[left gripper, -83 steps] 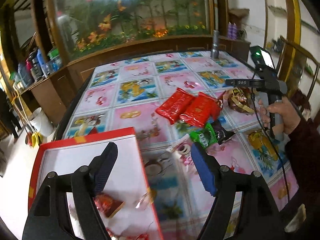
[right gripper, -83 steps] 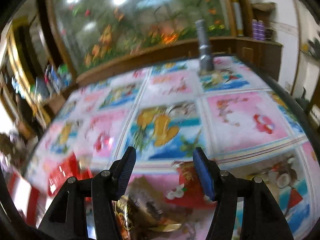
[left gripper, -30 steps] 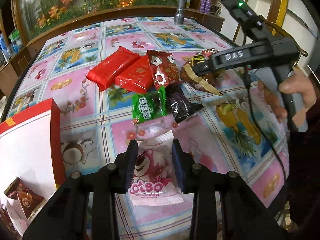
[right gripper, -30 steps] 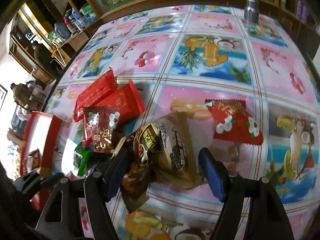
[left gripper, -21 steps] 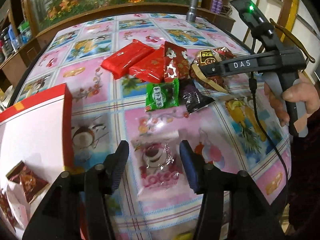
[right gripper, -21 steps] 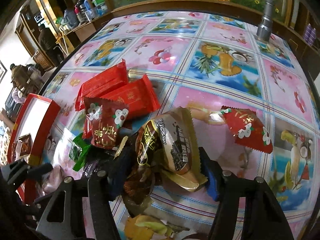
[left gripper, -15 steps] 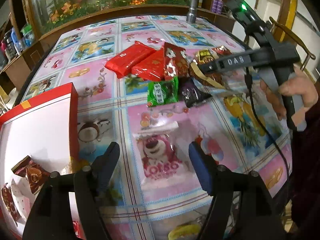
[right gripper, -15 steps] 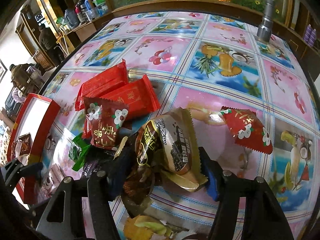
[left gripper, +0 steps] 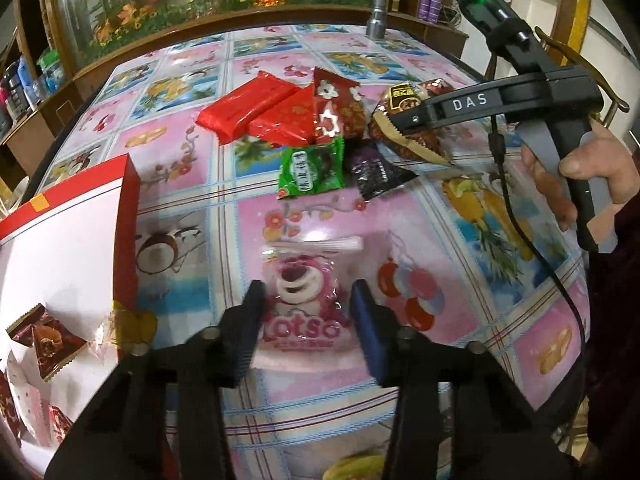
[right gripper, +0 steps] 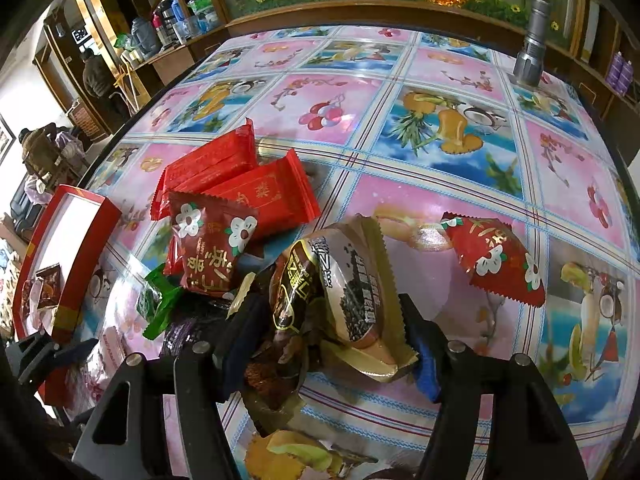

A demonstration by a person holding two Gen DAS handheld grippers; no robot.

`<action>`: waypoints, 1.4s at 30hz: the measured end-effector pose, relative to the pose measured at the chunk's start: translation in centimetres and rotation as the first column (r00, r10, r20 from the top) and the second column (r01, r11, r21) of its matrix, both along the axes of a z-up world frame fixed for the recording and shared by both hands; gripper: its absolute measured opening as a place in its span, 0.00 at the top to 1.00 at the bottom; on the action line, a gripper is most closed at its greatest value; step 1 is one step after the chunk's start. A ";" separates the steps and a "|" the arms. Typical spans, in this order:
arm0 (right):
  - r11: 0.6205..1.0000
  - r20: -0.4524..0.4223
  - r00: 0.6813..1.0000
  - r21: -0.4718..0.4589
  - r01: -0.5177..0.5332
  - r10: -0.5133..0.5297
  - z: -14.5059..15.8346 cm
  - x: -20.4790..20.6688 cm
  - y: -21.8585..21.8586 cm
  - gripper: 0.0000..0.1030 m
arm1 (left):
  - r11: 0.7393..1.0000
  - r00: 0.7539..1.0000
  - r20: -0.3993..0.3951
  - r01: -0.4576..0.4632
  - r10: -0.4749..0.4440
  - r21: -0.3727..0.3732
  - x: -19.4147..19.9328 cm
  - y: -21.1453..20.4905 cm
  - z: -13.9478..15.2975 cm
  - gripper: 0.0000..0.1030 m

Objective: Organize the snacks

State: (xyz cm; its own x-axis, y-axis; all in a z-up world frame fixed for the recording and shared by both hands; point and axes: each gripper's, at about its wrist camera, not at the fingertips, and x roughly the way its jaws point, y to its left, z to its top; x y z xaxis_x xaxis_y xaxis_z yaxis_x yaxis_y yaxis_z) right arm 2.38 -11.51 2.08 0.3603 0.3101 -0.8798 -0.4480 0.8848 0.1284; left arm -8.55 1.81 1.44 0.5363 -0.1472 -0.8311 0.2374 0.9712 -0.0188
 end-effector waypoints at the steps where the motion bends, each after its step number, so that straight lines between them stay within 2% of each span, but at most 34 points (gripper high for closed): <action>1: 1.000 0.003 1.000 0.004 -0.001 0.001 0.0 -0.1 -0.1 0.36 | 1.000 1.000 0.004 0.003 -0.003 -0.002 -0.1 -0.1 0.0 0.62; 5: 0.999 0.006 1.000 0.049 -0.003 0.003 0.1 -0.5 -0.8 0.45 | 1.000 1.000 0.010 0.020 -0.020 -0.015 -0.4 -0.2 0.0 0.64; 7: 0.995 -0.012 1.000 0.098 0.001 0.001 0.1 -0.7 -1.3 0.58 | 0.999 1.000 0.013 0.024 -0.024 -0.028 -0.6 -0.2 0.2 0.64; 10: 0.987 -0.038 0.999 0.158 0.017 -0.011 0.0 -0.6 -2.1 0.64 | 0.999 0.999 0.021 0.027 -0.026 -0.046 -0.9 0.1 0.5 0.64; 17: 0.964 -0.097 0.995 0.262 0.048 -0.023 -0.4 -0.4 -3.3 0.69 | 0.992 0.999 0.041 0.026 -0.021 -0.127 -1.5 1.2 1.9 0.64; 22: 0.950 -0.120 0.991 0.302 0.084 -0.049 -0.6 -0.5 -3.9 0.70 | 0.990 0.998 0.061 0.016 -0.007 -0.141 -1.9 2.0 2.8 0.64; 26: 0.923 -0.151 0.984 0.358 0.140 -0.090 -0.9 -1.2 -5.2 0.71 | 0.989 0.997 0.079 0.009 0.002 -0.149 -2.5 2.8 3.4 0.64; 28: 0.901 -0.166 0.980 0.399 0.168 -0.110 -1.1 -1.6 -6.0 0.72 | 0.988 0.997 0.082 0.005 0.008 -0.157 -2.6 3.3 3.5 0.64; 31: 0.848 -0.204 0.970 0.483 0.218 -0.133 -1.5 -2.3 -7.6 0.73 | 0.986 0.996 0.090 -0.004 0.020 -0.167 -2.9 4.1 3.7 0.64; 36: 0.716 -0.264 0.950 0.630 0.299 -0.165 -1.8 -3.1 -9.9 0.73 | 0.980 0.993 0.109 -0.023 0.045 -0.196 -3.7 5.9 4.3 0.64; 42: 0.613 -0.330 0.928 0.701 0.364 -0.174 -2.8 -3.9 -10.6 0.73 | 0.972 0.987 0.136 -0.055 0.088 -0.227 -4.7 8.5 4.9 0.64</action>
State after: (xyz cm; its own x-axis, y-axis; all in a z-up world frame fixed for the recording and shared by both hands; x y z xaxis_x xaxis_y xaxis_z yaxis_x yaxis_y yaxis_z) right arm -1.52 -22.07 -0.74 0.3763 0.8055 -0.4578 -0.0833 0.5216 0.8491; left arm -13.27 10.31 6.35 0.6636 -0.2762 -0.6953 0.1833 0.9610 -0.2068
